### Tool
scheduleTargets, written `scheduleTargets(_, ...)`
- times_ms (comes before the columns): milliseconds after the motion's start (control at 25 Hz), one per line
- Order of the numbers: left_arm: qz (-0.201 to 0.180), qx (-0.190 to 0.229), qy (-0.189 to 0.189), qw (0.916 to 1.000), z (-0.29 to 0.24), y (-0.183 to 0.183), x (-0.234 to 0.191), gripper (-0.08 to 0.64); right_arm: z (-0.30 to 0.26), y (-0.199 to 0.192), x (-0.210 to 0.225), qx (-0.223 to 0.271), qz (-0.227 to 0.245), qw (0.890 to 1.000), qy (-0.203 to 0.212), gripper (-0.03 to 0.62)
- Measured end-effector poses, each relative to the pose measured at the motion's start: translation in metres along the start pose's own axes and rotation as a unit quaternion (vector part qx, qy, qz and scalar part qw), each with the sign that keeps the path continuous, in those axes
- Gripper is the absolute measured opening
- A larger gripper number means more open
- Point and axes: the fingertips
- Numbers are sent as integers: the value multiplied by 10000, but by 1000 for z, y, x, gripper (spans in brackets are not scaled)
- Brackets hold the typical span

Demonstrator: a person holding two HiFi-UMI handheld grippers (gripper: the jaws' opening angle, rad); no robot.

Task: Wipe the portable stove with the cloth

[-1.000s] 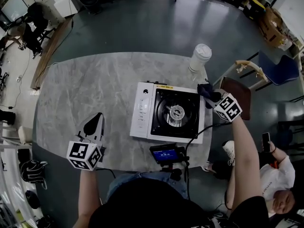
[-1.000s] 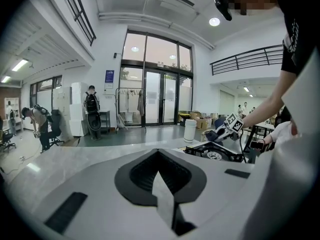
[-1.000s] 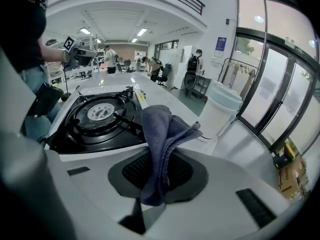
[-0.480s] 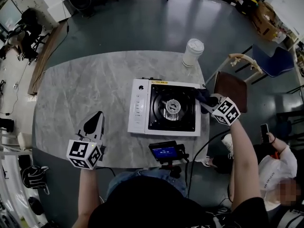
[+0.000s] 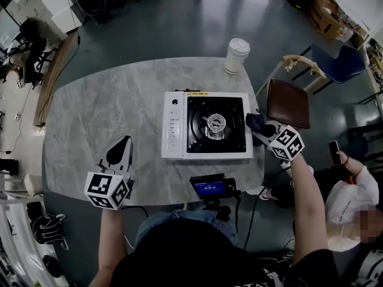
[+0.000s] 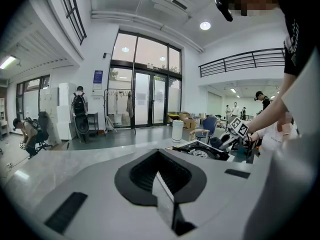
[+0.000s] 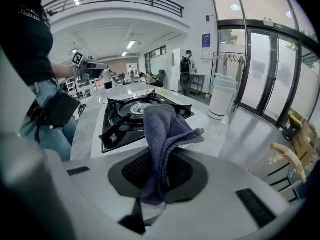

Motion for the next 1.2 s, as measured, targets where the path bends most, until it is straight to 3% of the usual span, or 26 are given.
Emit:
scheduleTargets(240,-88,38,-199,9998,-3,1,8,-2,8,-24,-37,-274,131,9994,152,74)
scheduleTargets(840,-84,338,-502,9981,-6,13,11,-3,32,-48,-103,-584,-167,9981,92,74)
scheduleTargets(1000,-123,493,-525,9973,-8,23,11,-3,44,-44,-102,-645,-147,9976,-216,74)
scheduleTargets(1200,-142,675,-543,9961,-9,37,9,-2,75,-14,-84,-309,-286,9946,-946,74)
Point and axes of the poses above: the fingertips, and each gripper's own axes: z backward along the fingers, x to its right, y out of its top, and after that the axes turned 14 degrees about -x, right-handed
